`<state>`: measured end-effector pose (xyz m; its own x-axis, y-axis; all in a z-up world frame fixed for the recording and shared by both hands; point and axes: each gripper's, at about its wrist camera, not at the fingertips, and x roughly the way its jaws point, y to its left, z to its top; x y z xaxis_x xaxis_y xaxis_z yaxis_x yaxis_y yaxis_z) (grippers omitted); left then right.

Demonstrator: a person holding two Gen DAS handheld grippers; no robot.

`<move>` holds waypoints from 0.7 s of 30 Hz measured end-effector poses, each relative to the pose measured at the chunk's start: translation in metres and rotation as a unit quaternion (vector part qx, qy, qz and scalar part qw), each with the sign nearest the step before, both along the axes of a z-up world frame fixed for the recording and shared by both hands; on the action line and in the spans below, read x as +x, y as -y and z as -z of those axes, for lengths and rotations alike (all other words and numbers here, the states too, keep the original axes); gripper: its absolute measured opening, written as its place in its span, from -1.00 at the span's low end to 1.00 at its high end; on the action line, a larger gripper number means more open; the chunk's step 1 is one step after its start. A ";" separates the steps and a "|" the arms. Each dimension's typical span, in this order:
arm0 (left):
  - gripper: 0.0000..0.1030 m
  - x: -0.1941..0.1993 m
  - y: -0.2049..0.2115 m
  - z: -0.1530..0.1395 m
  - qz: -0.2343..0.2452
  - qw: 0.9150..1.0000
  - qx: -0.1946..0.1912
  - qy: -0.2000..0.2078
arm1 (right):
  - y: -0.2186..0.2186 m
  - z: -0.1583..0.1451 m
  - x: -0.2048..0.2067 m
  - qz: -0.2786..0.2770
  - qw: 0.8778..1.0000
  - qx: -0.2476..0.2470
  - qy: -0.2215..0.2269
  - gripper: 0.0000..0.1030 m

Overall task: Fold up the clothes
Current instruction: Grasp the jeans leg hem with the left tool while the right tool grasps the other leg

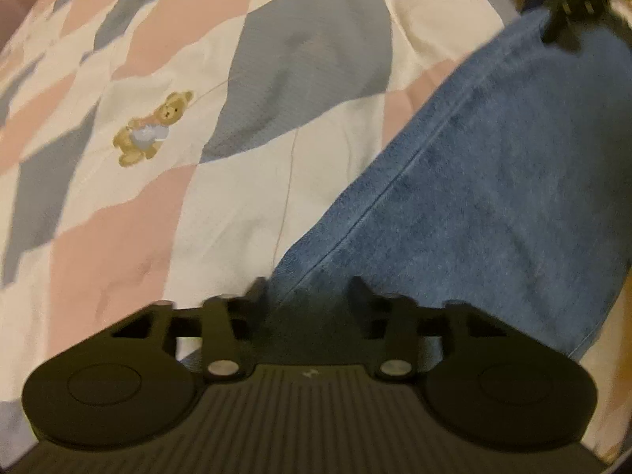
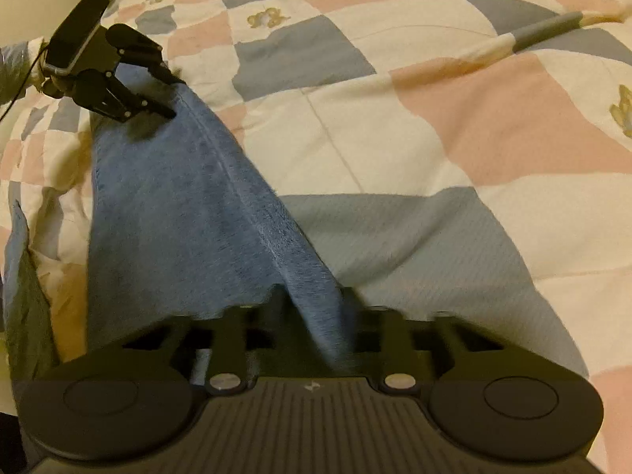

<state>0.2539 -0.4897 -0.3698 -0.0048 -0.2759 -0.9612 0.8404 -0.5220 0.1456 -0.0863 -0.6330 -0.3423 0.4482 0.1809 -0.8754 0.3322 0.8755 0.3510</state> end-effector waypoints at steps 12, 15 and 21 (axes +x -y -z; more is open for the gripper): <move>-0.91 -0.043 -0.154 -0.104 -0.010 0.982 -0.178 0.062 | -0.232 -0.119 -0.039 0.002 0.933 -0.359 0.001 -0.80; -0.90 -0.060 -0.235 -0.130 -0.055 0.977 -0.198 0.054 | -0.321 -0.129 -0.057 0.030 0.921 -0.388 -0.012 -0.94; -0.85 -0.113 -0.414 -0.104 -0.170 0.978 -0.121 0.006 | -0.470 -0.096 -0.092 0.094 0.946 -0.299 -0.087 -0.62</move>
